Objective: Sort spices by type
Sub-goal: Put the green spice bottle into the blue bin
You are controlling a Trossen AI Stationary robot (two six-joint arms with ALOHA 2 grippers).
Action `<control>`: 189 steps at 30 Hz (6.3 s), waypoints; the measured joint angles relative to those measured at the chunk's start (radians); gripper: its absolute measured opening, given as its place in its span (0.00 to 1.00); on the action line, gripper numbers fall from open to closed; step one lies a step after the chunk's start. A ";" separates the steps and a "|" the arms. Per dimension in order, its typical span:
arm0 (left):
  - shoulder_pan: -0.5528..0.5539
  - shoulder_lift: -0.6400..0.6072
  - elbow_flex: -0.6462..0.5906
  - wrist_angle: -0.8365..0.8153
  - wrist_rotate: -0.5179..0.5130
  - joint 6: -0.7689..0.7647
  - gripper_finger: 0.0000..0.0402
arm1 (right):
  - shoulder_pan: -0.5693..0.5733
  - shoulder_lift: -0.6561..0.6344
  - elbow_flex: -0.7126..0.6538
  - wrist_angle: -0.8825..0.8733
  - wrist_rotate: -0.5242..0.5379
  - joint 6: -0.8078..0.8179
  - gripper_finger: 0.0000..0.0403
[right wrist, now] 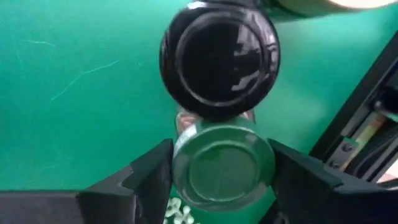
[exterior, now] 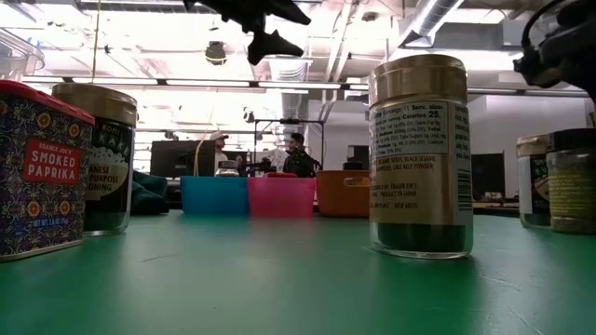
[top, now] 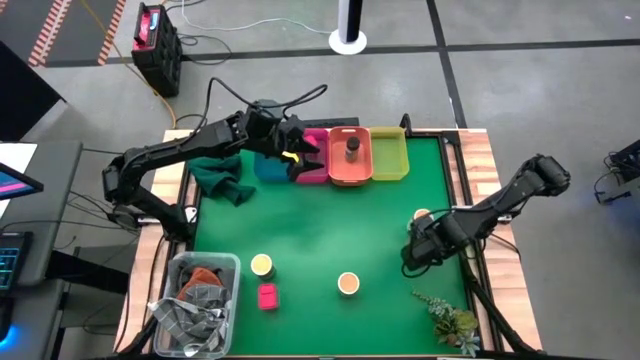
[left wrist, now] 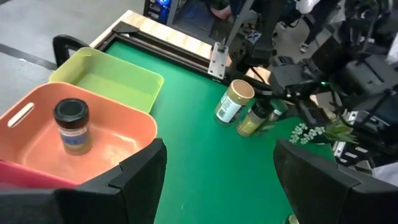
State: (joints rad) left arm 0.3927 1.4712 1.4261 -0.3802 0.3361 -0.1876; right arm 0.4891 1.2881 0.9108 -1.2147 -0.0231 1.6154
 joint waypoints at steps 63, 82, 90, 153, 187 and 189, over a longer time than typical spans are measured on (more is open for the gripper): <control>0.000 0.000 0.000 -0.061 0.017 0.045 0.70 | -0.175 0.177 0.208 0.247 0.030 -0.214 0.58; 0.068 -0.032 -0.001 -0.169 0.027 0.047 0.69 | -0.603 0.354 0.572 0.259 0.065 -0.980 0.58; 0.047 -0.027 -0.025 -0.262 0.136 0.162 0.69 | -0.678 0.350 0.674 0.253 0.056 -1.204 0.58; -0.088 0.117 0.020 -0.164 0.027 0.495 0.48 | -0.640 0.354 0.754 0.448 -0.001 -1.322 0.63; 0.209 -0.191 -0.642 0.462 -0.486 0.122 0.48 | -0.561 0.184 0.754 0.134 0.444 -1.144 0.77; 0.195 -0.195 -0.678 0.517 -0.560 0.078 0.48 | -0.561 0.190 0.754 0.154 0.444 -1.147 0.77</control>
State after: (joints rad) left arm 0.5874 1.2758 0.7477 0.1368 -0.2241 -0.1098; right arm -0.0715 1.4782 1.6650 -1.0612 0.4210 0.4679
